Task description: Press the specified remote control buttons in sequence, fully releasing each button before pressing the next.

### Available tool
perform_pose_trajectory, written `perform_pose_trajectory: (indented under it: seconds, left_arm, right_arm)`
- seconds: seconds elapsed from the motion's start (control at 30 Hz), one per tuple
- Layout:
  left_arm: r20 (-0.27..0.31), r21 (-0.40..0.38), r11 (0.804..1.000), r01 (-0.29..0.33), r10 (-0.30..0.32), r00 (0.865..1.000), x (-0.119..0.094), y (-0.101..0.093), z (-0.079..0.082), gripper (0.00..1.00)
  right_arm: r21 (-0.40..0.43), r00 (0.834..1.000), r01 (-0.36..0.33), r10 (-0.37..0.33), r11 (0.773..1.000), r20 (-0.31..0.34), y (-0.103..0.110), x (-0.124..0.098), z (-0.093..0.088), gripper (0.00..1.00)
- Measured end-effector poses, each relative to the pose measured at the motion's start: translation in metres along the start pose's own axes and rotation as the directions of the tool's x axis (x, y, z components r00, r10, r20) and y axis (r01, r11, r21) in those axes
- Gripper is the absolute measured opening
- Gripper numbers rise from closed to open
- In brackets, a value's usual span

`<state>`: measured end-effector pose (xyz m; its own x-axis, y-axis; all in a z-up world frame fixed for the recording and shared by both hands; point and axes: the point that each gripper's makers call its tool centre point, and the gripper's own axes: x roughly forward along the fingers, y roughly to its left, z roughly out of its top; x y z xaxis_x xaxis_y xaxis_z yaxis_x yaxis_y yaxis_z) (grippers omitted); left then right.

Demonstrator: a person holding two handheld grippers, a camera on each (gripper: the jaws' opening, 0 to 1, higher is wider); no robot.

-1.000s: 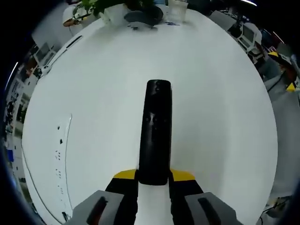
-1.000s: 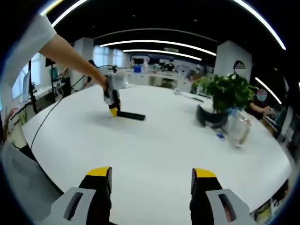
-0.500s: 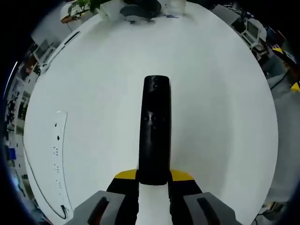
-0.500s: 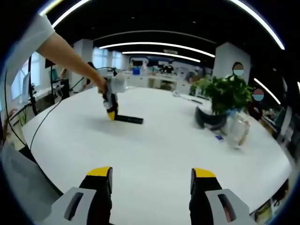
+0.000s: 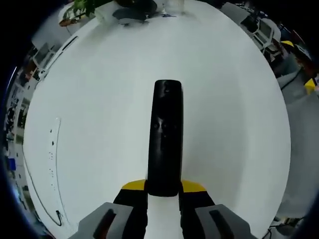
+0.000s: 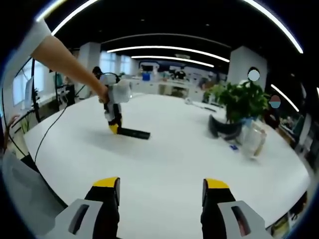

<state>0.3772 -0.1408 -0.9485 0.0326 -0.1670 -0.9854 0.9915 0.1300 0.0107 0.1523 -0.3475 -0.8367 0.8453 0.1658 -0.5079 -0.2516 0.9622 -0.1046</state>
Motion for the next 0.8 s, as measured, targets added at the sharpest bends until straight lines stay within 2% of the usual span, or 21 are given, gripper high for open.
perform_pose_trajectory:
  seconds: [0.2, 0.37, 0.5, 0.8]
  left_arm:
    - [0.005, -0.006, 1.000, 0.009, -0.009, 1.000, 0.000, -0.013, -0.004, 0.22]
    - [0.018, -0.042, 0.998, 0.039, -0.038, 0.999, 0.000, -0.028, -0.007, 0.22]
    - [0.007, -0.016, 1.000, 0.015, -0.015, 1.000, 0.001, -0.039, -0.008, 0.22]
    - [-0.010, -0.015, 1.000, 0.021, -0.021, 1.000, 0.001, -0.066, -0.011, 0.22]
  right_arm:
    - [0.002, 1.000, 0.002, -0.002, 1.000, 0.006, 0.000, -0.001, 0.001, 0.65]
    - [-0.002, 1.000, 0.000, 0.000, 1.000, 0.013, 0.001, -0.002, 0.002, 0.65]
    - [0.002, 1.000, 0.001, -0.001, 1.000, 0.024, 0.000, -0.003, 0.004, 0.65]
    - [0.006, 0.999, 0.004, -0.004, 1.000, 0.044, -0.001, -0.006, 0.006, 0.64]
